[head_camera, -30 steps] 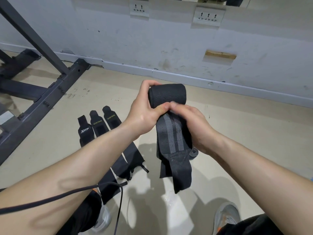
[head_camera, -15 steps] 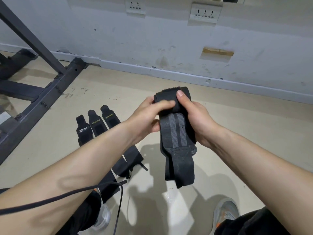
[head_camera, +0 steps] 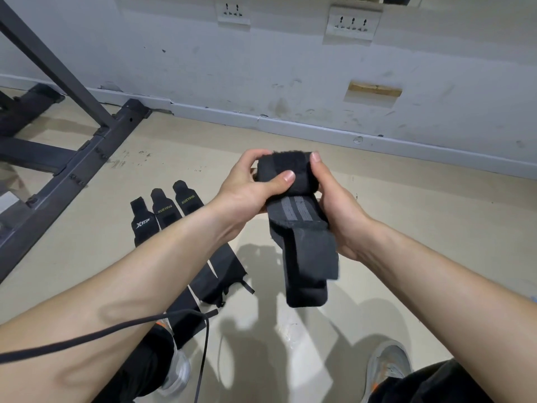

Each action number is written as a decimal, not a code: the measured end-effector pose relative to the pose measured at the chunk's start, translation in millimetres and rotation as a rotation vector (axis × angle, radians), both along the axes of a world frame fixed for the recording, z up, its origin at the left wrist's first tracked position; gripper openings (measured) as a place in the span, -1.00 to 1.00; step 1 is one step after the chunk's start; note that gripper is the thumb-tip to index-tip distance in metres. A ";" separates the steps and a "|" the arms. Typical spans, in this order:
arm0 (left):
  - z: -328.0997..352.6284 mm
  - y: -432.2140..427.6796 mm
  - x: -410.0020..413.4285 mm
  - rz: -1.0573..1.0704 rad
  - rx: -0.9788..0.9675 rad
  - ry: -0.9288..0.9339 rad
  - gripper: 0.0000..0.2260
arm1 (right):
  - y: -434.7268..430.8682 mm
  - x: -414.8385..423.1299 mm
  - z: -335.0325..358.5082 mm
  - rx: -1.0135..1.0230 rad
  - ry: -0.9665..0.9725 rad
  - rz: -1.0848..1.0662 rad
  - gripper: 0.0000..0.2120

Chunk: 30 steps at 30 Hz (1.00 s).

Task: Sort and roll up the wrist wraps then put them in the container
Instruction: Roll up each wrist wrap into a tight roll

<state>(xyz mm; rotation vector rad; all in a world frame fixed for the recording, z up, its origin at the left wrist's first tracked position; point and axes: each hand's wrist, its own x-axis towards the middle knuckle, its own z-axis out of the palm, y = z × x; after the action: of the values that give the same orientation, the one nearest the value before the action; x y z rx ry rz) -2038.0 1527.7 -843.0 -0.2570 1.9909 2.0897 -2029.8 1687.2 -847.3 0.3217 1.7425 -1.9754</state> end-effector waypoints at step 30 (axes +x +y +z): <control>-2.6 -2.3 -4.7 0.113 0.093 0.184 -0.55 | -1.8 0.6 -23.0 0.034 0.193 0.081 -0.61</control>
<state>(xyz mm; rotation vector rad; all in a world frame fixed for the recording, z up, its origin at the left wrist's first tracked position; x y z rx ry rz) -2042.7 1525.4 -845.6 -0.1688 2.0149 2.3470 -2029.2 1685.5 -870.3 0.0720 1.8771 -1.9759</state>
